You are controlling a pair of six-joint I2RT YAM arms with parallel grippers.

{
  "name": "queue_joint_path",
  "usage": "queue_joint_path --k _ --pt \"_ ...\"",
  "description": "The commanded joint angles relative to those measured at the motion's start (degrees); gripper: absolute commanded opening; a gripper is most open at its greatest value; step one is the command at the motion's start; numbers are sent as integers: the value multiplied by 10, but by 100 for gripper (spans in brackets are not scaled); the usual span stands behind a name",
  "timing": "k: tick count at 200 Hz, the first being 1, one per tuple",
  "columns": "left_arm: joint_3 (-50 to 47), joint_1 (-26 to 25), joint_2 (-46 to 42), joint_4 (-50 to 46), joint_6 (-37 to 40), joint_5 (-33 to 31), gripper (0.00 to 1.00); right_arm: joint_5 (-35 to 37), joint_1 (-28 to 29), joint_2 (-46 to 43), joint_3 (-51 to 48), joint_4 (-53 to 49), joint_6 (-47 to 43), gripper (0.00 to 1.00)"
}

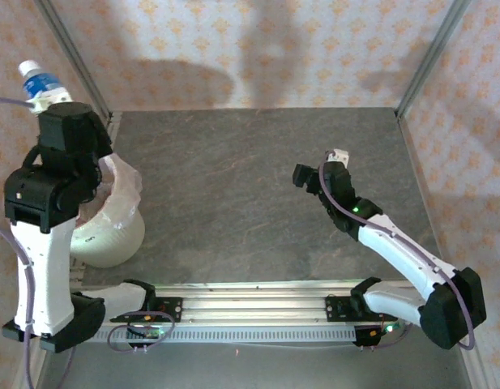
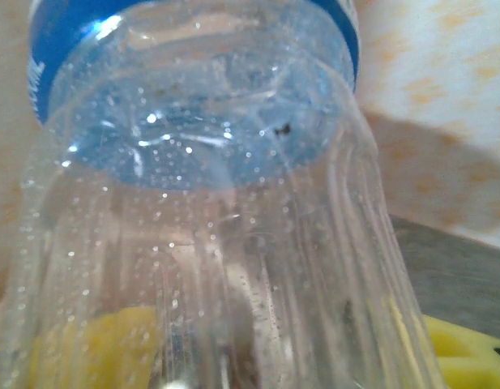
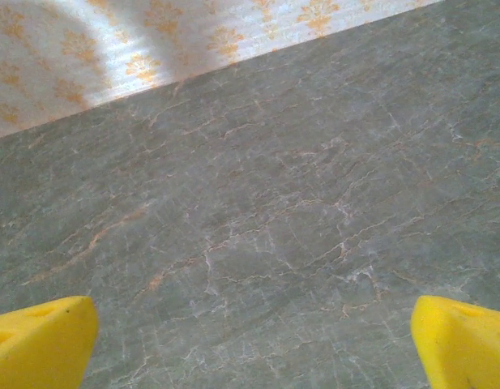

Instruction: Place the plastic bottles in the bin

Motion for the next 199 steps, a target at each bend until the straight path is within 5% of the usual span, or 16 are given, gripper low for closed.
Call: queue_joint_path --k 1,65,128,141,174,199 --pt "-1 53 8 -94 -9 16 44 -4 -2 11 26 15 6 99" --pt "-160 116 -48 -59 -111 -131 45 -35 -2 57 67 -5 -26 99" --pt "-279 119 -84 -50 -224 -157 46 -73 -2 89 170 -102 -60 99" --pt "-298 129 -93 -35 -220 -140 51 -80 -2 92 182 -108 -62 99" --pt "-293 136 -87 -29 -213 -109 88 -91 -2 108 208 -126 -49 99" --pt "-272 136 -86 -35 -208 -101 96 -94 -2 112 205 -119 -23 99"
